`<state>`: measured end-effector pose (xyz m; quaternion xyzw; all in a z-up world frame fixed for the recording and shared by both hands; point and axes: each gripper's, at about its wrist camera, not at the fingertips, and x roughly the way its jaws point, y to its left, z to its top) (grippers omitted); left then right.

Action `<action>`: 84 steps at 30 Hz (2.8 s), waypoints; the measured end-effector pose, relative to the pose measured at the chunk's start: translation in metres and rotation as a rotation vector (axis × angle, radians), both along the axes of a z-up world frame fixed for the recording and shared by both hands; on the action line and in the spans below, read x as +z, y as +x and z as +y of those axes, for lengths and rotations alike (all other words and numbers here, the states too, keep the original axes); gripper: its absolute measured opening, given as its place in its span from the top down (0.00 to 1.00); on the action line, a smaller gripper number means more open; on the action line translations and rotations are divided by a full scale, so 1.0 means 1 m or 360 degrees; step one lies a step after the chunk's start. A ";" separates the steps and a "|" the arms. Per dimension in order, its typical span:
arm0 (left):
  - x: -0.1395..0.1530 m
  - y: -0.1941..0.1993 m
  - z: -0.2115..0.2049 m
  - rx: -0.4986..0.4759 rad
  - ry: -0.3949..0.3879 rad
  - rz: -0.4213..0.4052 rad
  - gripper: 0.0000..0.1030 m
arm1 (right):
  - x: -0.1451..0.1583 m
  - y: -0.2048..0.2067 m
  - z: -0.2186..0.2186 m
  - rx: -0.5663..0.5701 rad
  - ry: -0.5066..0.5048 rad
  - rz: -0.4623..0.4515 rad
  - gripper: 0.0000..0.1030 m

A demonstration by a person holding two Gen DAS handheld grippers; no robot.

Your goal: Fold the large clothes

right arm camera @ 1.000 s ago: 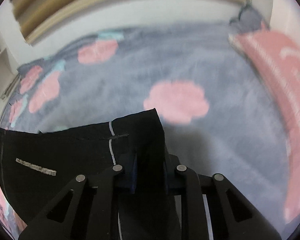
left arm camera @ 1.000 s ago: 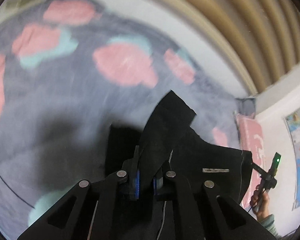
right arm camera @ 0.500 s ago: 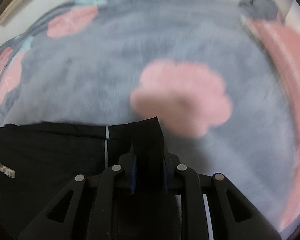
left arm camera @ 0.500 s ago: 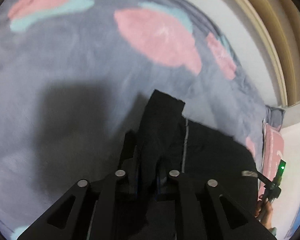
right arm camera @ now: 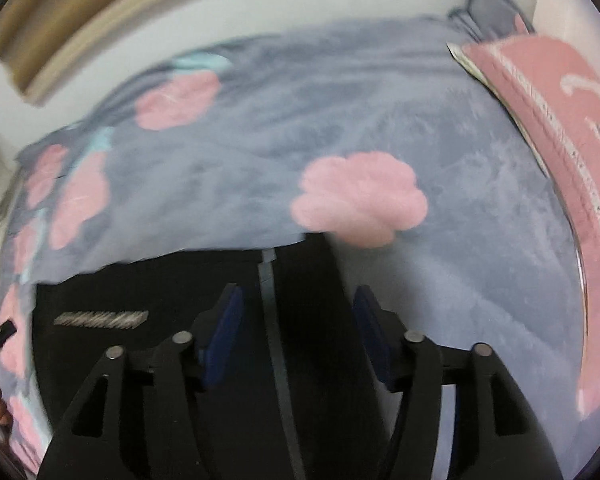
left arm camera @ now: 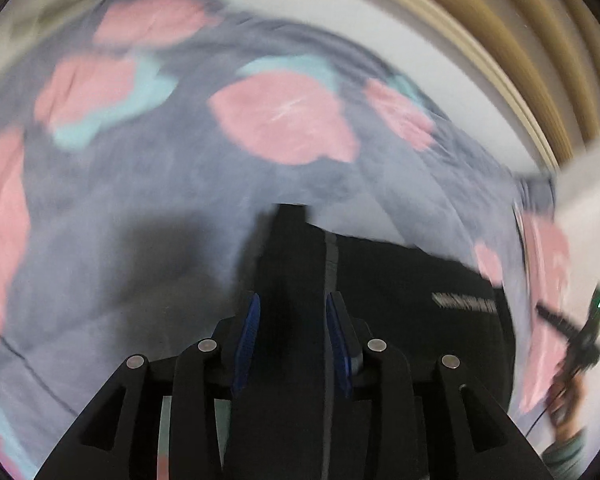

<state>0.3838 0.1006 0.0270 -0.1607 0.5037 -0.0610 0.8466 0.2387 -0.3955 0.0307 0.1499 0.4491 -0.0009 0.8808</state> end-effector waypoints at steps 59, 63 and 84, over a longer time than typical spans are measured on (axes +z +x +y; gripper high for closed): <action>-0.095 -0.090 -0.132 -0.0452 0.0083 0.0301 0.44 | -0.117 -0.105 0.152 0.0553 -0.0110 0.0337 0.16; -0.103 -0.084 -0.117 -0.0365 -0.0073 0.0370 0.44 | -0.123 -0.107 0.151 0.0557 -0.0113 0.0340 0.15; -0.054 -0.034 0.053 0.0061 -0.0282 0.0177 0.43 | -0.090 -0.065 -0.045 0.0012 0.0353 0.0143 0.12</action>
